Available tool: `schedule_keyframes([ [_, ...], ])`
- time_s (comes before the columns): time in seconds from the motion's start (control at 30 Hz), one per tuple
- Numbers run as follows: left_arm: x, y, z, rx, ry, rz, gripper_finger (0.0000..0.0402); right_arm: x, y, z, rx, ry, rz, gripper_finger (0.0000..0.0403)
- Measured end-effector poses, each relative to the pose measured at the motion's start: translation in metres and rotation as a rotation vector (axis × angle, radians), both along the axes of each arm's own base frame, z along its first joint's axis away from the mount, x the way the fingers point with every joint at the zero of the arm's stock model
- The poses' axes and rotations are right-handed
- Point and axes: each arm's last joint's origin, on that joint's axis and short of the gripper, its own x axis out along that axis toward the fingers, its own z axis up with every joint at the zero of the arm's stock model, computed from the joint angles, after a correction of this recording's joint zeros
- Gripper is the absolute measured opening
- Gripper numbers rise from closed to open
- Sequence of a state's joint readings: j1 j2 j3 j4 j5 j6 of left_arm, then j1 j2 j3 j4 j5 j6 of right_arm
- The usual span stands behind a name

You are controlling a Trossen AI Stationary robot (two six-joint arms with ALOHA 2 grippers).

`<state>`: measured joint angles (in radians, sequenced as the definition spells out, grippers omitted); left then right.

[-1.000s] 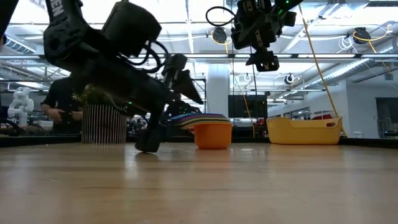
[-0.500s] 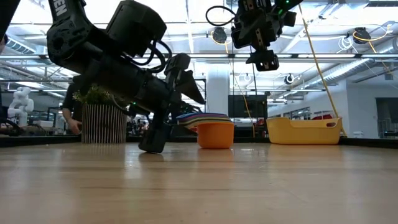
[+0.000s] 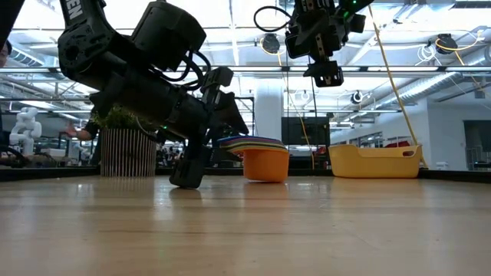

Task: Nest measuring cups in basket
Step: Put the nested measuring cups into the yellow bin

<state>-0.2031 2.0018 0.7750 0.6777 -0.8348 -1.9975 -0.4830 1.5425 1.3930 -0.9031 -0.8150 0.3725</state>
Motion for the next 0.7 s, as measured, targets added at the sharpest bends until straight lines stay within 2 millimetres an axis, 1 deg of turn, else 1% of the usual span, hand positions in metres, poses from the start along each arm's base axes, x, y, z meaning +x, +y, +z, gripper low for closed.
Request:
schedule_keyframes([
  [0.17, -0.0003, 0.0002, -0.0002, 0.004, 0.002, 0.004, 0.0221, 0.0000, 0.0000, 0.0000, 0.000, 0.000, 0.000, 0.0249],
  [0.47, -0.0006, 0.0009, 0.0004, 0.033, 0.002, 0.029, 0.0154, 0.0000, 0.0001, 0.0000, -0.002, -0.002, 0.003, 0.0249],
  [0.7, -0.0005, 0.0009, 0.0006, 0.047, 0.013, 0.021, 0.0157, -0.0019, 0.0011, -0.0010, 0.000, 0.012, 0.015, 0.0249],
])
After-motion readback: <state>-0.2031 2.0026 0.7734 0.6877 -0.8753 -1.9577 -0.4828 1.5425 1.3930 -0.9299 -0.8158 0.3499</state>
